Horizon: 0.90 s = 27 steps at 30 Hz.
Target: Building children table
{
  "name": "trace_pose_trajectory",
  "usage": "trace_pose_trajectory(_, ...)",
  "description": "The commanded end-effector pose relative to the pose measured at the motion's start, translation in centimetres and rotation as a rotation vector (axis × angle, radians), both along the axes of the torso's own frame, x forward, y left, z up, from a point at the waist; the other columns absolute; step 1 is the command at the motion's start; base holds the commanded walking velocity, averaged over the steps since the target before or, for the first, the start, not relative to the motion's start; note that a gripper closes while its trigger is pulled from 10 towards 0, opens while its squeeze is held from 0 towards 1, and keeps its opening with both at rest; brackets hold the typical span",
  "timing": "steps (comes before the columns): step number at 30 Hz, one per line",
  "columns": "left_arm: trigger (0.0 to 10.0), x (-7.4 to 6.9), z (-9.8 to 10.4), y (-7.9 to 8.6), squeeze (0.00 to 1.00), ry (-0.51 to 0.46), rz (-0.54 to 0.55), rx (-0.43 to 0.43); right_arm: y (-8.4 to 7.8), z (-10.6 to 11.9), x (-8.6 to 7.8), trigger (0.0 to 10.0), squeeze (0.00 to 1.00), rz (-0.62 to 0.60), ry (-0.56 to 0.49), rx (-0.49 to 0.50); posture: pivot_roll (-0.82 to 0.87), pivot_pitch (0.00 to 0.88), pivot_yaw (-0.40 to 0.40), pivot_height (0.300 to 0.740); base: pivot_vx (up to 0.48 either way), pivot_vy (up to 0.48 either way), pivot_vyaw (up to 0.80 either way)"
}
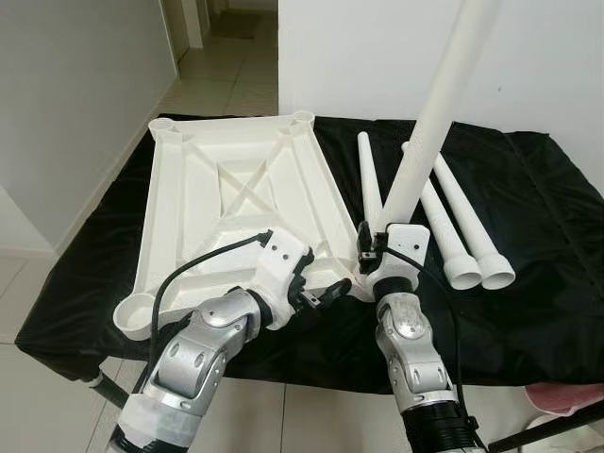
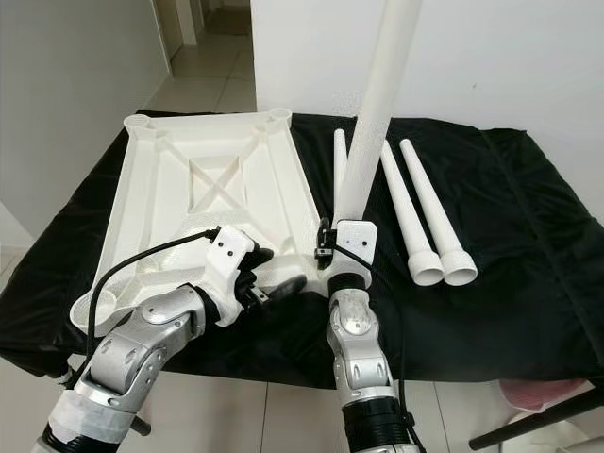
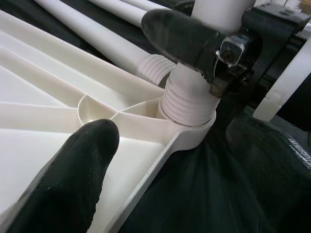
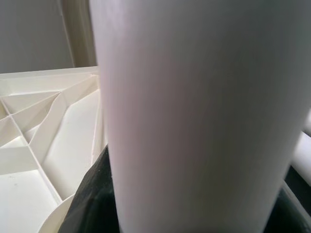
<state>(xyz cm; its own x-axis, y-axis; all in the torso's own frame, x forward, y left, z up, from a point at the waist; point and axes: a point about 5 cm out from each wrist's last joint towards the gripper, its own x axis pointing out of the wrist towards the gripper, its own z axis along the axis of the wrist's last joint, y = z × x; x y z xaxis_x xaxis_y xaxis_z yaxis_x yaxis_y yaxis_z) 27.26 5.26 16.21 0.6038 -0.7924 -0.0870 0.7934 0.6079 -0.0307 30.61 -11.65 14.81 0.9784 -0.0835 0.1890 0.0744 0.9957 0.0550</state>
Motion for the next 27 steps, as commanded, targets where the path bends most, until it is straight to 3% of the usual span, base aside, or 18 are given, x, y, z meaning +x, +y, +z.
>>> trace_pose_trajectory(1, 10.0, 0.1, -0.5, 0.2, 0.00, 0.008, 0.048, 0.013, -0.4, -1.7, -0.1, 10.0, 0.00, -0.037, 0.080, 0.000, -0.06, 0.061, -0.010, 0.740, 0.000, 0.000, 0.00)
trace_pose_trajectory(5, 10.0, -0.1, -0.5, 0.1, 0.00, 0.012, 0.055, 0.006, 0.1, -2.2, 0.0, 10.0, 0.00, -0.100, 0.113, -0.001, -0.05, 0.063, -0.015, 0.740, 0.000, 0.000, 0.00)
trace_pose_trajectory(17, 10.0, 0.3, -0.4, 0.4, 0.00, 0.007, 0.066, 0.008, -0.1, 0.3, 0.2, 10.0, 0.00, -0.079, -0.006, -0.003, -0.05, 0.054, -0.019, 0.740, 0.000, 0.000, 0.00)
trace_pose_trajectory(27, 10.0, 0.2, -0.4, 0.5, 0.00, 0.007, 0.068, 0.009, -0.2, -0.1, -0.3, 10.0, 0.00, -0.081, -0.005, 0.027, -0.05, 0.055, -0.006, 0.740, 0.000, 0.000, 0.00)
